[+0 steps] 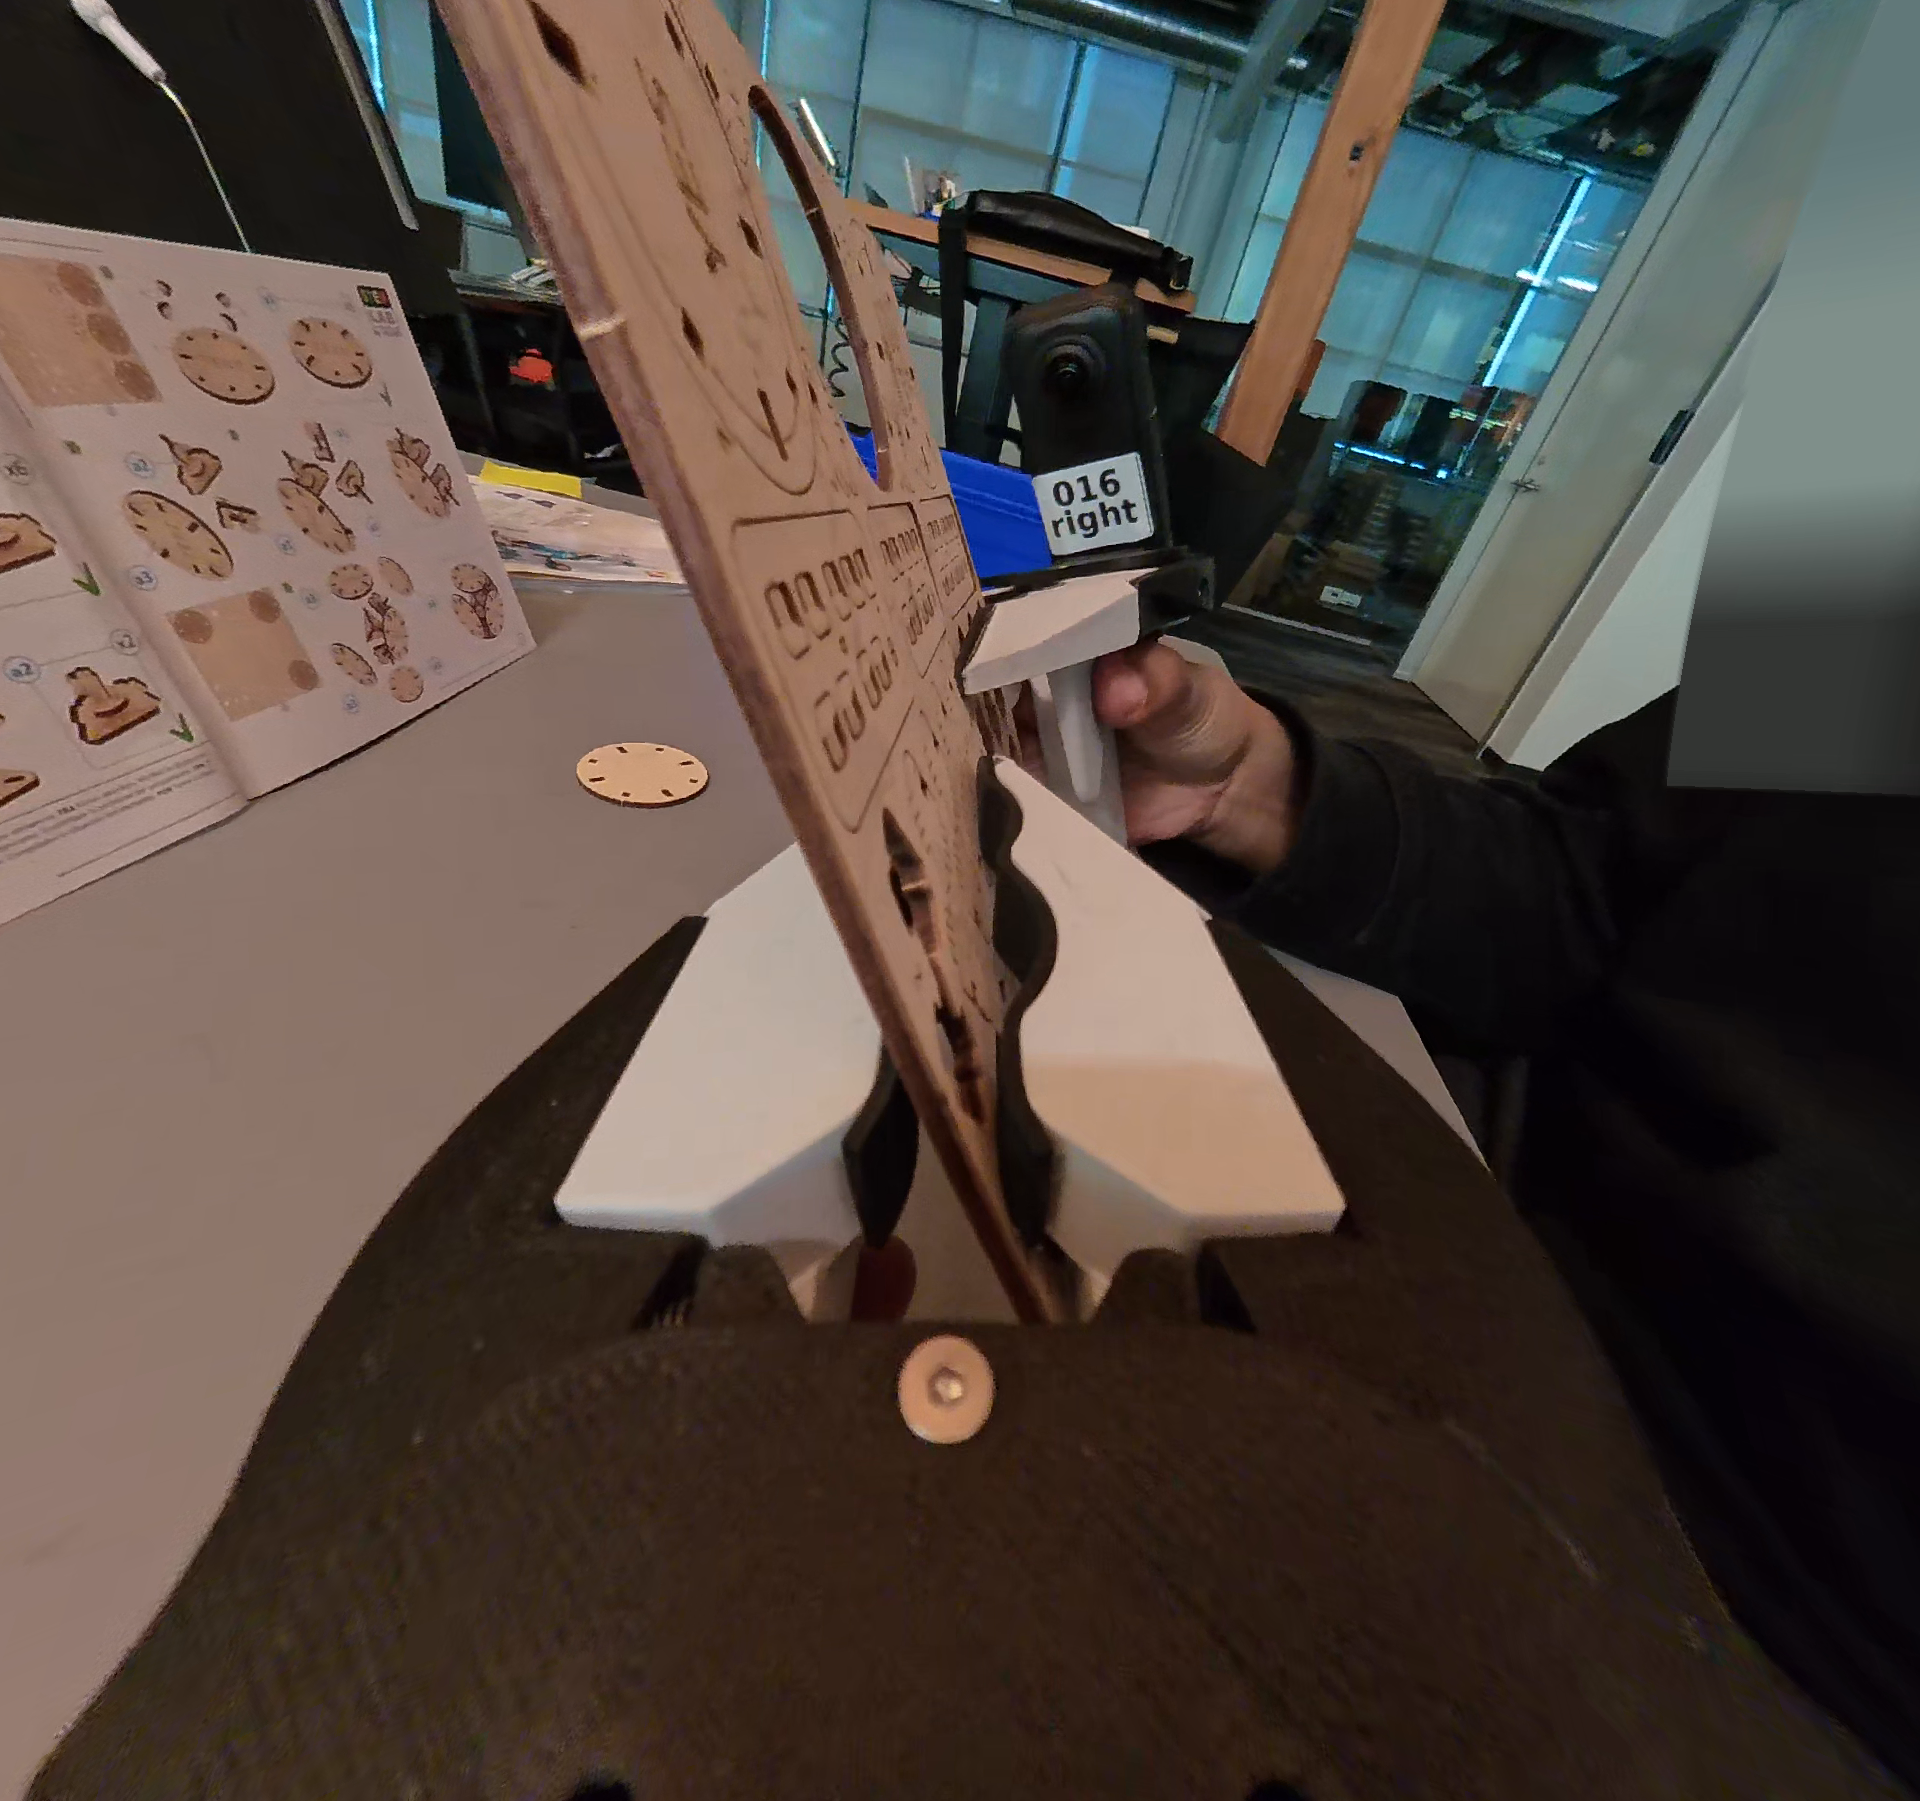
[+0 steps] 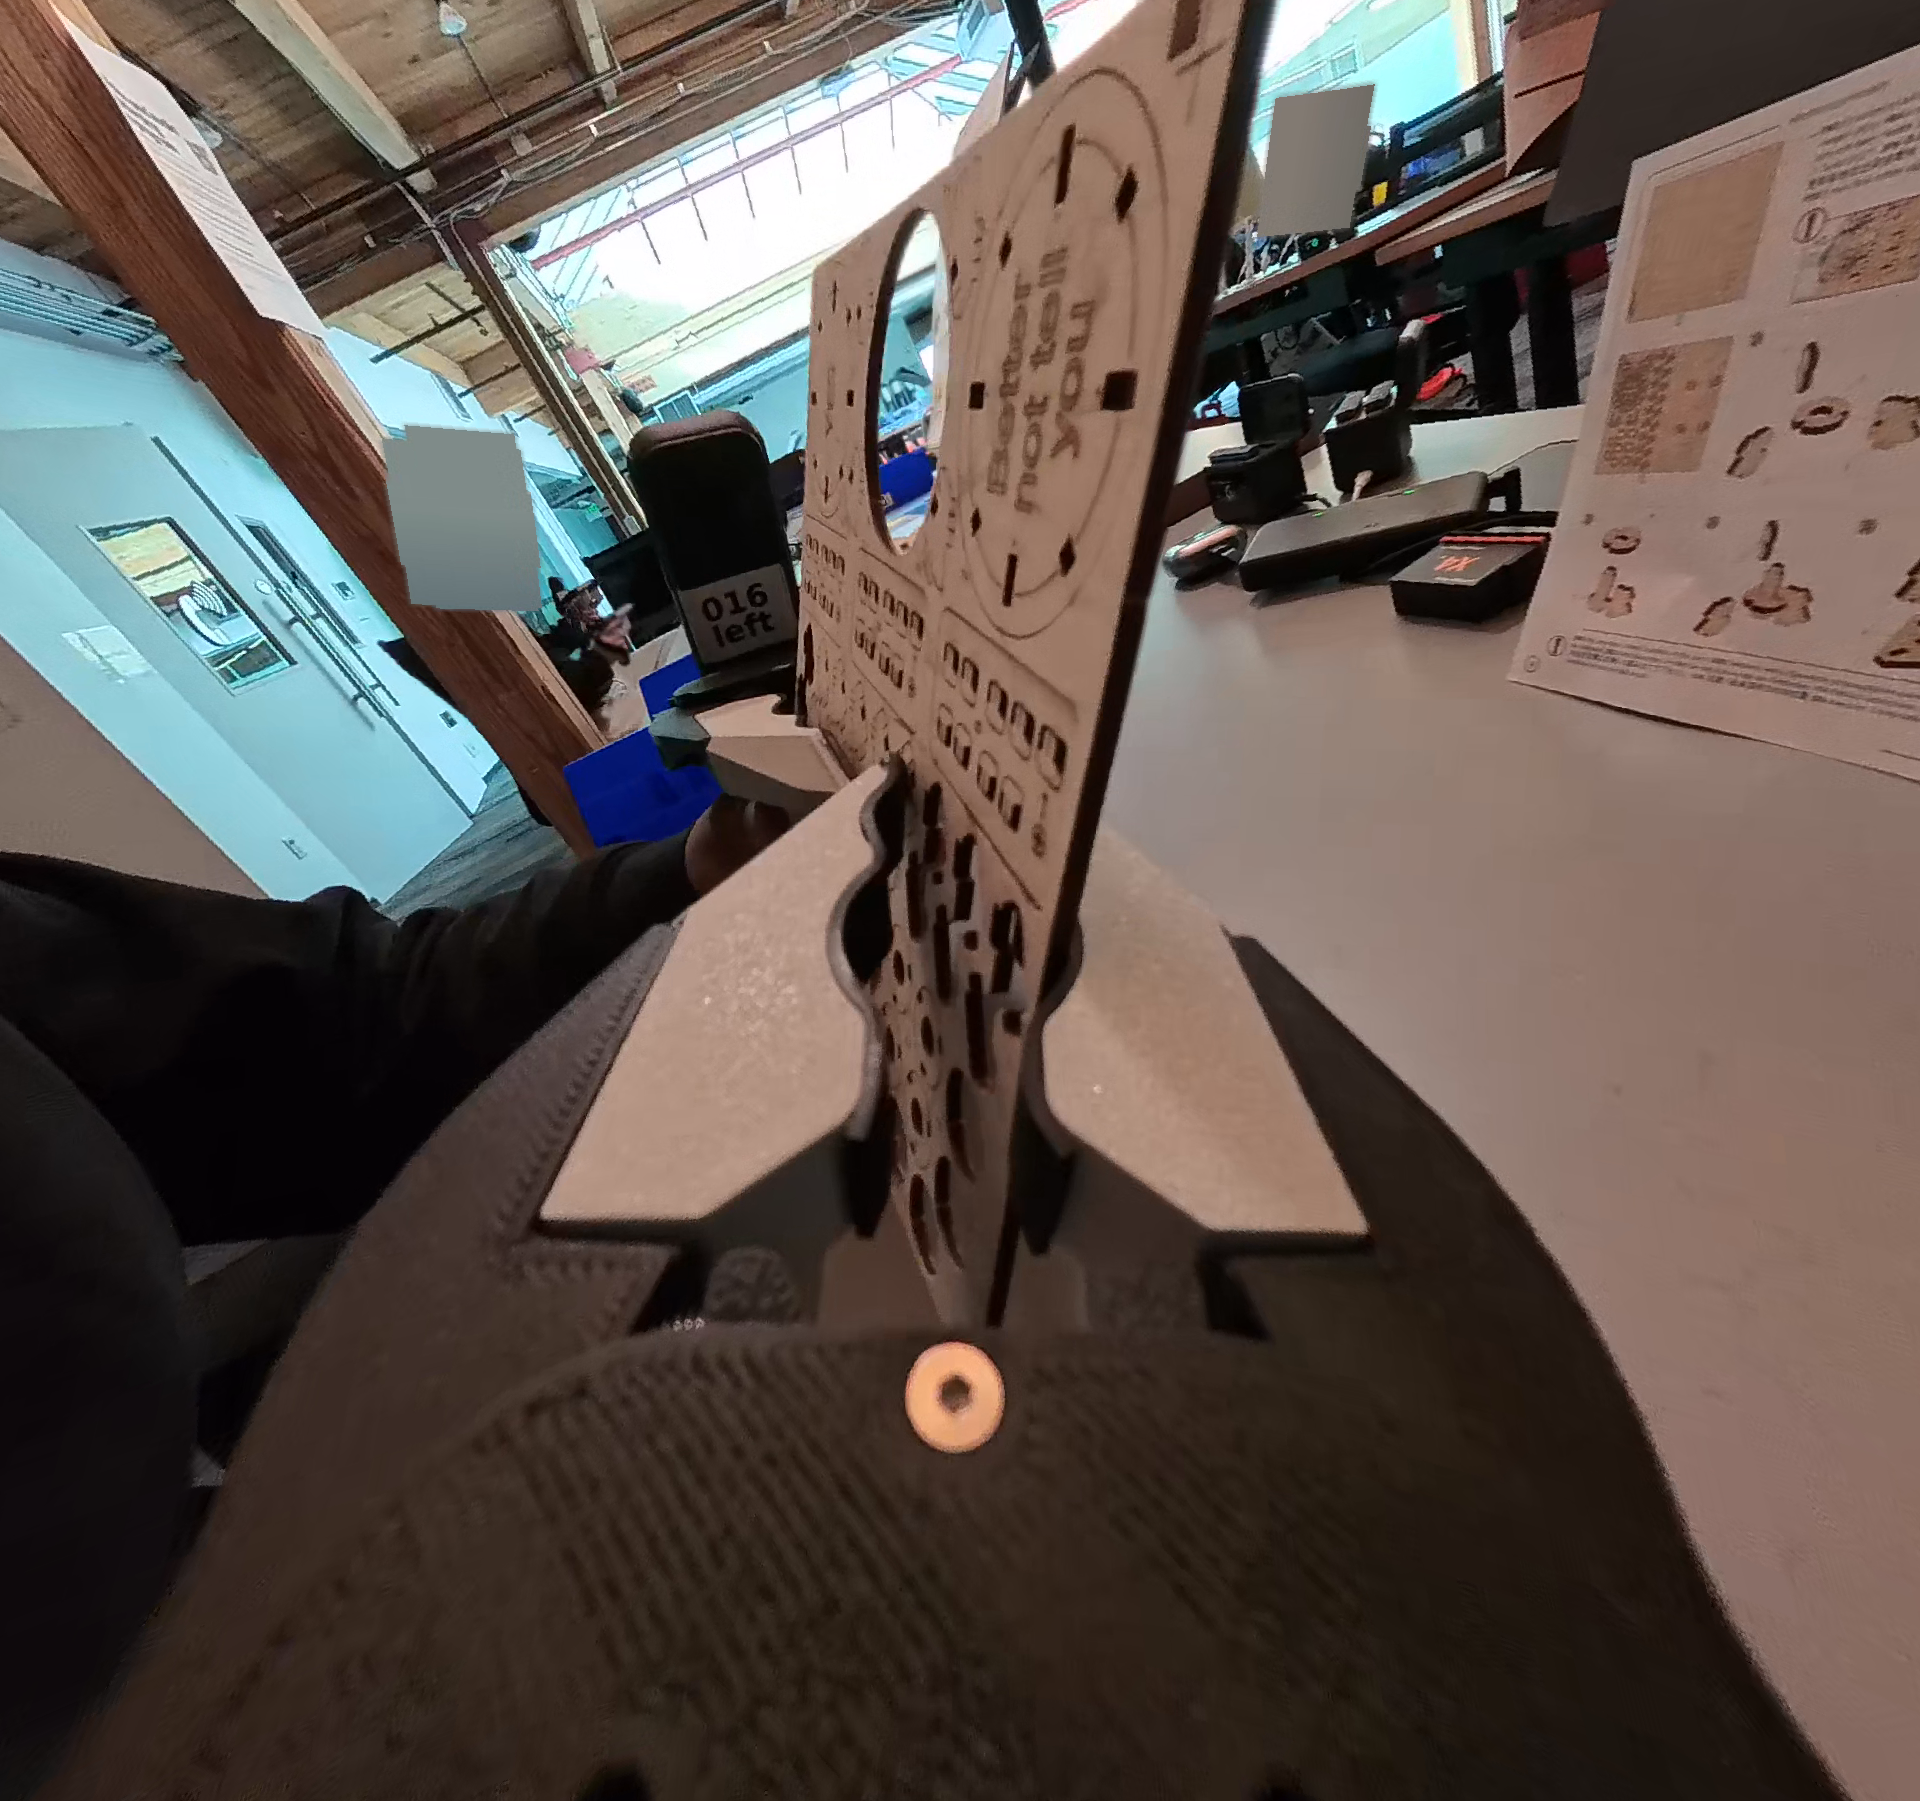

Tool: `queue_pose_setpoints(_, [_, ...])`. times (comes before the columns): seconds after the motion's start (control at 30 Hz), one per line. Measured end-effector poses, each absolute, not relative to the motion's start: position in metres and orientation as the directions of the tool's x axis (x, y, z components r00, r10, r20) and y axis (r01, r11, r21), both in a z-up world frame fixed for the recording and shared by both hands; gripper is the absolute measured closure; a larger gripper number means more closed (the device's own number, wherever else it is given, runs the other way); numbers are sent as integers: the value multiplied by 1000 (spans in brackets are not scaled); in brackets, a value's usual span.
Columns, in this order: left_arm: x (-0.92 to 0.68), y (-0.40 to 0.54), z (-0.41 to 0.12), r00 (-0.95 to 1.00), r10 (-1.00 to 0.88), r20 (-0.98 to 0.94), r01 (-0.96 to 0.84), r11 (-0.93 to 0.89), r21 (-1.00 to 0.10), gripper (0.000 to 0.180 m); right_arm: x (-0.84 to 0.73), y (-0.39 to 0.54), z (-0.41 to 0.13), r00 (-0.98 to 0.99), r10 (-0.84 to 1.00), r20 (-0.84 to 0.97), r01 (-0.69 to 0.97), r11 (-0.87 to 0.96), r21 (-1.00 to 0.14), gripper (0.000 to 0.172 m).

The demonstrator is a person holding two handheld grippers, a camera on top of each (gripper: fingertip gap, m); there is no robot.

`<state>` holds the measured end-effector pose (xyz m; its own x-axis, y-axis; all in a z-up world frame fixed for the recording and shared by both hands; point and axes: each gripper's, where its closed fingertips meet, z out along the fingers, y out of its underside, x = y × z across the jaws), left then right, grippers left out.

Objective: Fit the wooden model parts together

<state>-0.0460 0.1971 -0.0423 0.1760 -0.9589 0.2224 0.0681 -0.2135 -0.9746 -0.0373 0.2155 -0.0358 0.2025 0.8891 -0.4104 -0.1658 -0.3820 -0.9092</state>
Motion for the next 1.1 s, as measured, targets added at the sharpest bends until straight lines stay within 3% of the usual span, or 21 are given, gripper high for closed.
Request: queue_pose_setpoints(1.1, [-45,209,-52,252,-930,267,60,-260,-964,176,-36,229,-47,374,871,-319,-87,-309,-947,146])
